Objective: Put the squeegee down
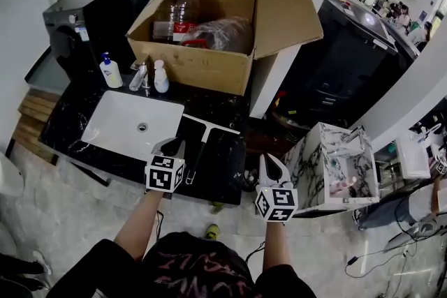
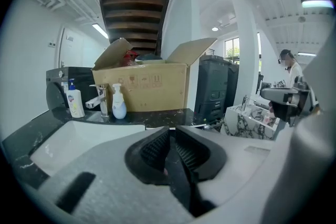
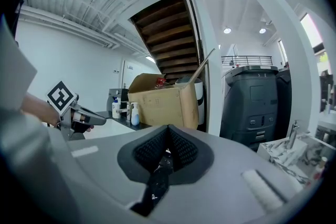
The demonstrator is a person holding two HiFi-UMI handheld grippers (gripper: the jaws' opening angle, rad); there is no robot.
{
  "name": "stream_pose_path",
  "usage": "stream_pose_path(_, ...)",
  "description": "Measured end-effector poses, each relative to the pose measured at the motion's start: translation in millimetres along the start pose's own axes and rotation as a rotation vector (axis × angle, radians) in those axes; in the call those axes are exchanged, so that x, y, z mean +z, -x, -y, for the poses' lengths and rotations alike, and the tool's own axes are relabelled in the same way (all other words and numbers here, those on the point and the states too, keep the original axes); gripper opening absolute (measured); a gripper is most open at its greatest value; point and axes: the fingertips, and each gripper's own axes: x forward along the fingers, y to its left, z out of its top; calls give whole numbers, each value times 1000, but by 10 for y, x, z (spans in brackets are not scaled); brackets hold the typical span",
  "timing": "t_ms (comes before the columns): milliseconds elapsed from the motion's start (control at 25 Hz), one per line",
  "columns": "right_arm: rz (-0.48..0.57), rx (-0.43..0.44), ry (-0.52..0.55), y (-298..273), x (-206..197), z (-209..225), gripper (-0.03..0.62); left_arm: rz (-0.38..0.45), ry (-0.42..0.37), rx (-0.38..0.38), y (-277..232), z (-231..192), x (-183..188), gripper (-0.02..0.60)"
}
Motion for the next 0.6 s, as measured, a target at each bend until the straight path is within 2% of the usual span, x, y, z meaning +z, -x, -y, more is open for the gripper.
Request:
stream_pose_path(200, 14, 1, -7, 30, 67, -29, 0, 60, -10, 15, 165, -56, 190, 3)
stream_pose_path(400, 40, 8, -3, 79, 184, -74, 0, 155, -44, 33, 385, -126, 473, 3)
stream_pose_path(600, 60, 6, -7, 138, 270, -78, 0, 231, -40, 41, 615, -235, 724, 5)
